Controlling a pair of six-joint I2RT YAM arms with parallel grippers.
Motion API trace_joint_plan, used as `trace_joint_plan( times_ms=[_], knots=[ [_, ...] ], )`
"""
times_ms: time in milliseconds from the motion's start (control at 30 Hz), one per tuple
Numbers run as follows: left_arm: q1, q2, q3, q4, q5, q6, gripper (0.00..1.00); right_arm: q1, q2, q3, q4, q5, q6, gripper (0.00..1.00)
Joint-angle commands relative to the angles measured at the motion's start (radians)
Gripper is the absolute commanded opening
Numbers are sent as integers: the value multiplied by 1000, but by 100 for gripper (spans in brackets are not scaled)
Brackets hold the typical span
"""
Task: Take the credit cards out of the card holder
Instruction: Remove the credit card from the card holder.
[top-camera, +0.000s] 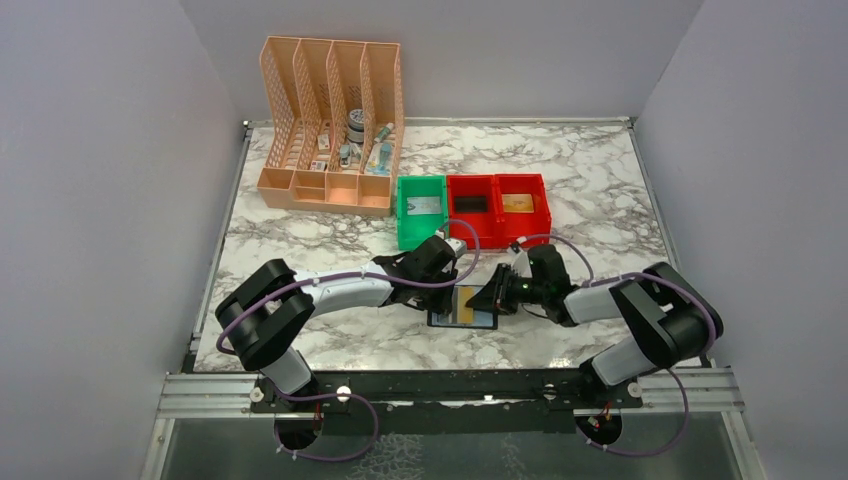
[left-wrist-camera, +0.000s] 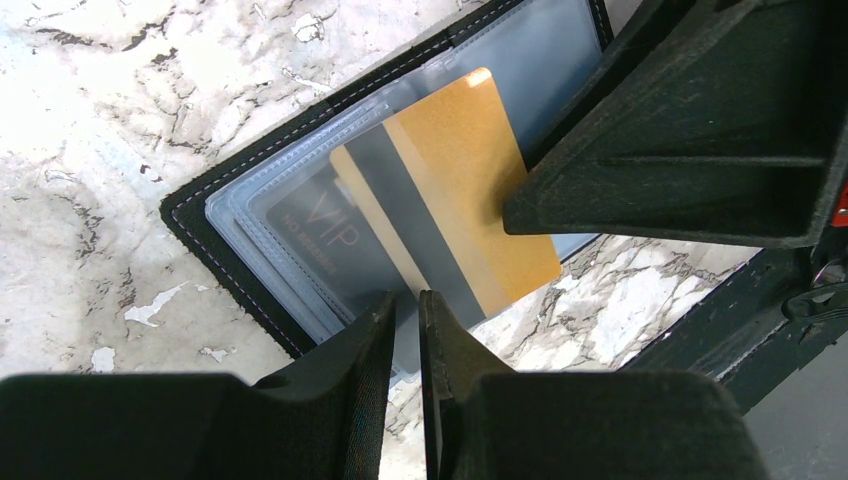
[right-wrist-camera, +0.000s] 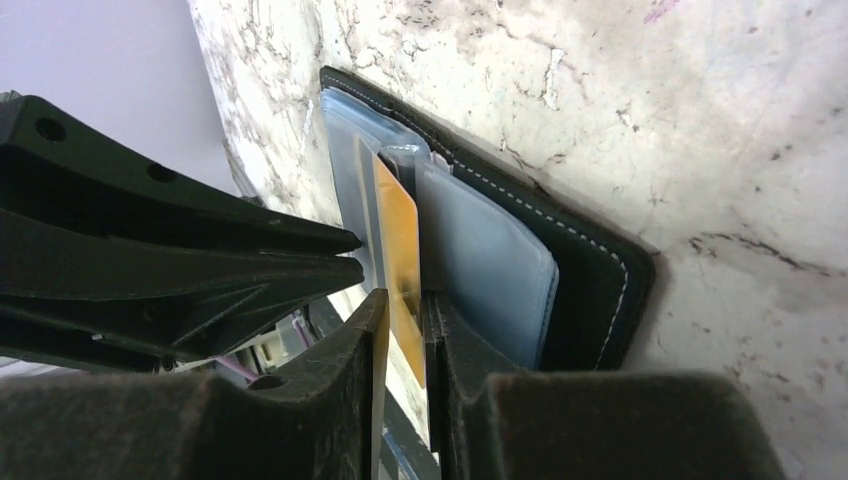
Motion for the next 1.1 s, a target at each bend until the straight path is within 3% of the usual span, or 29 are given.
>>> trace_joint_plan(
  times_ms=[0, 533, 667, 800, 933, 1067],
  knots=[
    [-7, 15, 0, -56, -24, 24, 19, -4, 68, -16, 186, -71, 83, 21],
    [-10, 20, -1, -56, -20, 23, 18, 15, 160, 12, 252, -105, 77, 24],
    [-10, 24, 4, -56, -22, 24, 18, 24, 162, 13, 248, -80, 77, 15],
    [-10, 18, 1, -59, -32, 23, 17, 24, 85, 20, 108, 13, 46, 5],
    [-11, 21, 1, -59, -29, 24, 18, 19, -19, 37, -65, 109, -23, 3],
    [-11, 23, 2, -58, -24, 30, 18, -2, -58, 43, -133, 64, -46, 4]
  ],
)
